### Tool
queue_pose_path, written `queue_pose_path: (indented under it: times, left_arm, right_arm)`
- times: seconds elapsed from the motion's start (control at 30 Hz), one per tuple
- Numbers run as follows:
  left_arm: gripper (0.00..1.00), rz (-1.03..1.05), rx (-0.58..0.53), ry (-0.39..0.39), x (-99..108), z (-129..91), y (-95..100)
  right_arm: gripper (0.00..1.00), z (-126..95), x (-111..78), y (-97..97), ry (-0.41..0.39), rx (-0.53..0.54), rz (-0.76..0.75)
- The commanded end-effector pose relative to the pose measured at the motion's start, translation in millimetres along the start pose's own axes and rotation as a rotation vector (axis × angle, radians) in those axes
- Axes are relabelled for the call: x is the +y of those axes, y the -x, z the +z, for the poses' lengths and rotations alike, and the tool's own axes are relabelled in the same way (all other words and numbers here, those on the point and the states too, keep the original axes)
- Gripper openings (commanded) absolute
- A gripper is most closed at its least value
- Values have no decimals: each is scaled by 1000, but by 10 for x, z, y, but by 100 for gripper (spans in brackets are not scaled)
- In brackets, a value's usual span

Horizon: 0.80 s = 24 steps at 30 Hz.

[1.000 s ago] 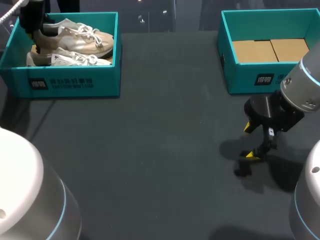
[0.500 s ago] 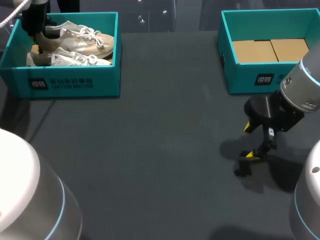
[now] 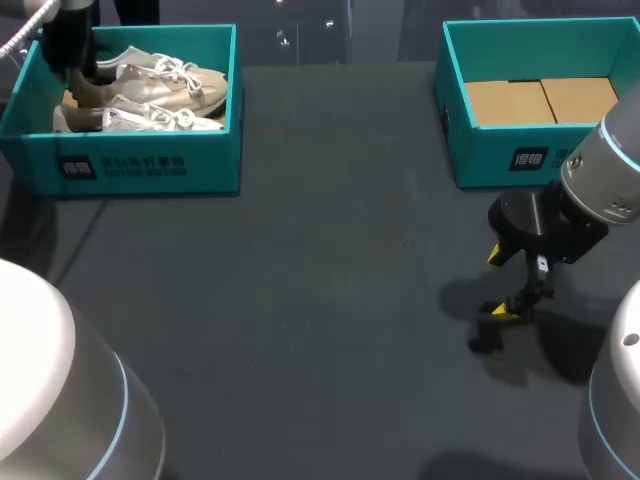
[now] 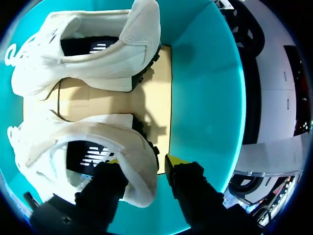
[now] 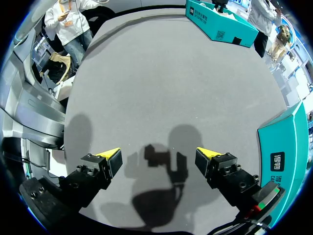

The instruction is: Take the shoe out of the shoebox, open the shoe tongue, remove and reinsert the insole, then place the shoe into the shoebox

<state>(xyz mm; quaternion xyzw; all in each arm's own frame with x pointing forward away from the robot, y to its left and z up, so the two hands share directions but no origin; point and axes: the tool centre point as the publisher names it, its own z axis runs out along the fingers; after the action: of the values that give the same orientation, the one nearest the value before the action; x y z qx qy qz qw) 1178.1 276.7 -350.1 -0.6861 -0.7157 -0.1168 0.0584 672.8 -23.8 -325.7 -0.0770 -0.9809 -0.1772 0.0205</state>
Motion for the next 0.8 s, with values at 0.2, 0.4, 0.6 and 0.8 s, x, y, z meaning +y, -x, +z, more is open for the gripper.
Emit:
queue_pose_path:
  times: [0.2,0.4,0.6,0.8]
  left_arm:
    - [65,-2,-21,27,26,-120,-22]
    - [84,-10,-57,57,4,-337,-43]
    - [92,-15,-99,81,-54,-604,-71]
    - [97,-14,-121,96,-128,-835,-105]
  right_arm:
    - [100,4,-3,-13,-1,-3,0]
    - [100,4,-3,-13,-1,-3,0]
    - [100,4,-3,-13,-1,-3,0]
    - [100,4,-3,-13,-1,-3,0]
